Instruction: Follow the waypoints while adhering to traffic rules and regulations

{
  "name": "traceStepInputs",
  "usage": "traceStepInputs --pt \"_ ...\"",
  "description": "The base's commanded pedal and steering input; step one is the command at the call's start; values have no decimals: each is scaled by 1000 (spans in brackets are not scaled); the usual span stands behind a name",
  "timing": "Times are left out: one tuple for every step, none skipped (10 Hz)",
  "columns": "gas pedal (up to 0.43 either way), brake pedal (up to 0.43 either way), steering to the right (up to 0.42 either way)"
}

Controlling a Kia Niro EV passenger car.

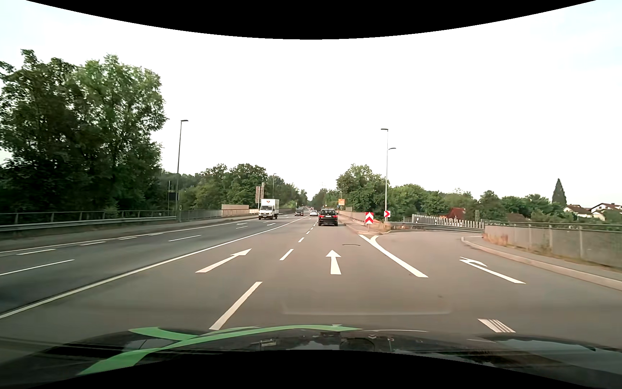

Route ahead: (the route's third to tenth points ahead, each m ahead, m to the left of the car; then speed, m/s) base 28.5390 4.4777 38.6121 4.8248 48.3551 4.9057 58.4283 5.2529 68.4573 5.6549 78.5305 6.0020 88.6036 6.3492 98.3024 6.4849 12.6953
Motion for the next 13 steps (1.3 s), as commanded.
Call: traceStepInputs --pt "157 0 -1" --pt "157 0 -1" --pt "157 0 -1" --pt "157 0 -1" --pt "157 0 -1" --pt "157 0 -1" --pt "157 0 -1" --pt "157 0 -1" --pt "157 0 -1" --pt "157 0 -1" --pt "157 0 -1" --pt "157 0 -2" --pt "157 0 -1"
